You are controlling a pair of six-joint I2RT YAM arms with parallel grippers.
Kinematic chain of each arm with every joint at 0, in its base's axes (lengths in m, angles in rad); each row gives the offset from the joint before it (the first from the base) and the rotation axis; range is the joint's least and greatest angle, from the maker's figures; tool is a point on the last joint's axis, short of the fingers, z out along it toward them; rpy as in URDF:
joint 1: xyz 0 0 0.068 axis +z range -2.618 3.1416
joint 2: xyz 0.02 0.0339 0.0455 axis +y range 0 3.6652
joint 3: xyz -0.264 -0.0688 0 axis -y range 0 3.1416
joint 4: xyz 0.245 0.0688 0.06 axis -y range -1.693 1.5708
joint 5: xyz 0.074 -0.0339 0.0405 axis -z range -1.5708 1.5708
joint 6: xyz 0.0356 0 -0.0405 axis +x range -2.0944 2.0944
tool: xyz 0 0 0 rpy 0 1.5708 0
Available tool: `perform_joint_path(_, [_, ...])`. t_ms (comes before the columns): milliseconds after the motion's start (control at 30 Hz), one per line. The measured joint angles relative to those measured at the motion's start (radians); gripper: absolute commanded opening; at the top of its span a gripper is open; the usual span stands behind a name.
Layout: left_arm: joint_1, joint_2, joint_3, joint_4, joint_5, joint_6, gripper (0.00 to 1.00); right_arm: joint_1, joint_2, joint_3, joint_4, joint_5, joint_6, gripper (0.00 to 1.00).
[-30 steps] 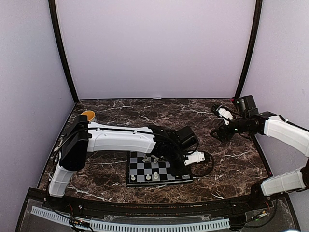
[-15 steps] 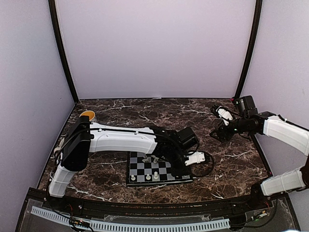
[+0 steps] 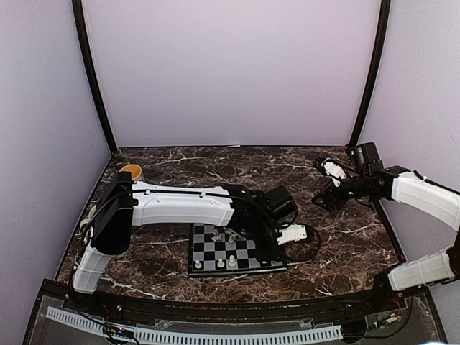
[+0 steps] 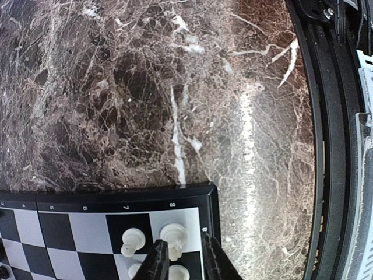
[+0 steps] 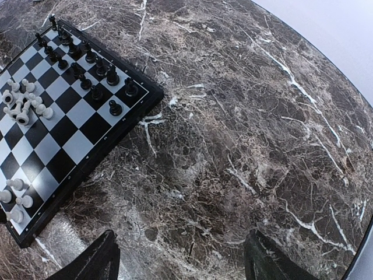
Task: Set up the chess pieces on the board
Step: Place the rook at h1, then pick up the pawn from the chessboard.
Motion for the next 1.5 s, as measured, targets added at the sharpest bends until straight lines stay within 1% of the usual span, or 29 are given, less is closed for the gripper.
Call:
perform_joint_path(233, [0.0,-0.027,0.004,-0.002,0.003,-0.005,0.26,0.0,0.0,0.0,0.0,-0.008,-0.001,0.73])
perform_joint_path(400, [0.022,-0.156,-0.049,0.009,-0.037,-0.014,0.27,0.0,0.0,0.023,-0.034,-0.034,-0.011,0.72])
perform_joint_path(433, [0.033,-0.183,-0.059,0.012,-0.043,-0.019,0.31,0.0,0.0,0.036,-0.045,-0.046,-0.016,0.7])
perform_joint_path(467, [0.05,-0.22,-0.075,0.021,-0.045,-0.025,0.36,0.0,0.001,0.055,-0.059,-0.058,-0.023,0.69])
perform_joint_path(500, [0.07,-0.256,-0.097,0.037,-0.048,-0.034,0.46,0.0,0.003,0.071,-0.068,-0.07,-0.028,0.68])
perform_joint_path(533, [0.1,-0.301,-0.127,0.055,-0.053,-0.047,0.83,0.001,0.008,0.096,-0.083,-0.081,-0.035,0.68])
perform_joint_path(567, [0.133,-0.342,-0.159,0.074,-0.058,-0.061,0.97,0.004,0.017,0.122,-0.097,-0.094,-0.042,0.67])
perform_joint_path(600, [0.162,-0.379,-0.188,0.093,-0.064,-0.069,0.99,0.009,0.027,0.146,-0.108,-0.101,-0.05,0.66])
perform_joint_path(733, [0.283,-0.515,-0.329,0.182,-0.151,-0.159,0.99,0.051,0.079,0.243,-0.158,-0.115,-0.078,0.65])
perform_joint_path(767, [0.302,-0.539,-0.349,0.192,-0.188,-0.188,0.99,0.068,0.093,0.263,-0.168,-0.114,-0.085,0.65])
perform_joint_path(833, [0.341,-0.553,-0.365,0.214,-0.22,-0.211,0.99,0.111,0.133,0.318,-0.197,-0.108,-0.098,0.65])
perform_joint_path(933, [0.372,-0.595,-0.446,0.291,-0.269,-0.227,0.99,0.166,0.195,0.392,-0.23,-0.093,-0.109,0.64])
perform_joint_path(1167, [0.472,-0.758,-0.681,0.497,-0.262,-0.282,0.99,0.309,0.389,0.534,-0.286,-0.048,-0.119,0.58])
perform_joint_path(1200, [0.487,-0.793,-0.727,0.551,-0.287,-0.297,0.99,0.325,0.421,0.551,-0.293,-0.045,-0.12,0.57])
perform_joint_path(1267, [0.504,-0.838,-0.782,0.598,-0.344,-0.326,0.99,0.358,0.487,0.591,-0.312,-0.039,-0.121,0.56])
perform_joint_path(1333, [0.516,-0.846,-0.793,0.609,-0.395,-0.342,0.98,0.39,0.559,0.634,-0.335,-0.024,-0.121,0.55])
perform_joint_path(1400, [0.523,-0.83,-0.78,0.602,-0.428,-0.345,0.9,0.412,0.612,0.663,-0.349,-0.013,-0.121,0.53])
perform_joint_path(1467, [0.524,-0.81,-0.759,0.584,-0.433,-0.346,0.77,0.431,0.666,0.691,-0.364,0.004,-0.124,0.53])
perform_joint_path(1500, [0.524,-0.806,-0.756,0.584,-0.43,-0.346,0.75,0.44,0.691,0.706,-0.374,0.009,-0.124,0.52])
